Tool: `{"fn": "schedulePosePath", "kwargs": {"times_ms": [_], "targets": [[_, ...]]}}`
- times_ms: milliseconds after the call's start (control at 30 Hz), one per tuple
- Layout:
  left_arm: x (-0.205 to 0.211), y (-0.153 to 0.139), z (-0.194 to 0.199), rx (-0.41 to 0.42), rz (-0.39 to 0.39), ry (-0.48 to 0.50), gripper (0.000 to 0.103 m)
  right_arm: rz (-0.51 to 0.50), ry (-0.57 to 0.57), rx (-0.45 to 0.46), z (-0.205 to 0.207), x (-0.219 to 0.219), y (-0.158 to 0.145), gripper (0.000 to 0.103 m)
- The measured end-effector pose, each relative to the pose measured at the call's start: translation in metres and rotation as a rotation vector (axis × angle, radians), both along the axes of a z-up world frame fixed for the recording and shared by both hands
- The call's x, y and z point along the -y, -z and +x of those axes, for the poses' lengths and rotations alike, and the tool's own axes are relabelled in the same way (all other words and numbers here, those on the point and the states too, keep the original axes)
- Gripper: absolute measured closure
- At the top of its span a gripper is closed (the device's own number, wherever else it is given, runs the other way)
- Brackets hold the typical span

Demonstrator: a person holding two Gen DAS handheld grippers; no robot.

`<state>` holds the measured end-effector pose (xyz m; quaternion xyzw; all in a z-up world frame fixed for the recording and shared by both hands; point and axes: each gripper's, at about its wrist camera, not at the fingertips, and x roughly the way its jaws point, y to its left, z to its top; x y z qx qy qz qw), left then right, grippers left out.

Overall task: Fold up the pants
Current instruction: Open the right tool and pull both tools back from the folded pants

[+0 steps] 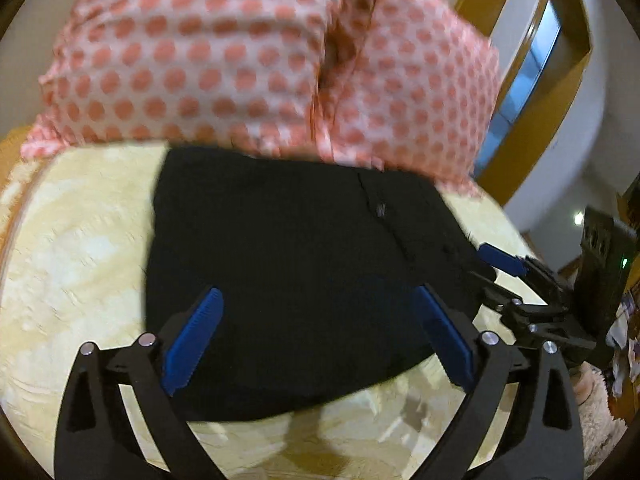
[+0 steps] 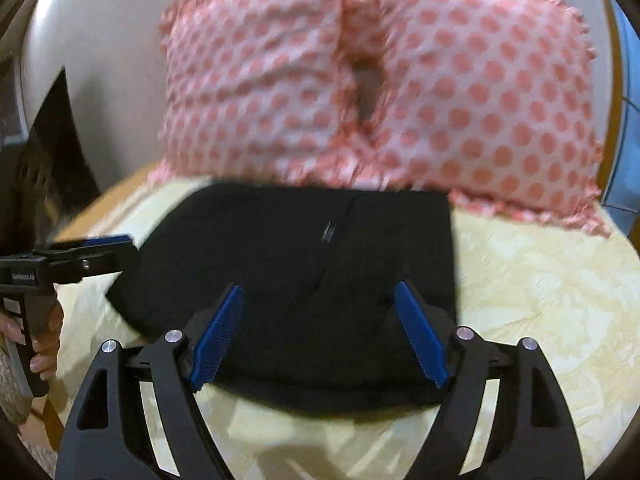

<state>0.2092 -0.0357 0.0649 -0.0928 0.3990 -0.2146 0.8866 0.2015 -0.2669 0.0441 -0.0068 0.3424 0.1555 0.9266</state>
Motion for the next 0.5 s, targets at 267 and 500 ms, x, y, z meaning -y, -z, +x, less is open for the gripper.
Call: {"fn": "schedulePosePath", "kwargs": {"times_ms": [267, 500], "targets": [[0.007, 0.03, 0.018, -0.114, 0.018, -0.021, 0.002, -0.081, -0.014, -0.093, 0.014, -0.015, 0.023, 0.007], [-0.023, 0.001, -0.034, 0.011, 0.08, -0.183, 0.002, 0.161, 0.174, -0.016, -0.033, 0.026, -0.002, 0.001]]}}
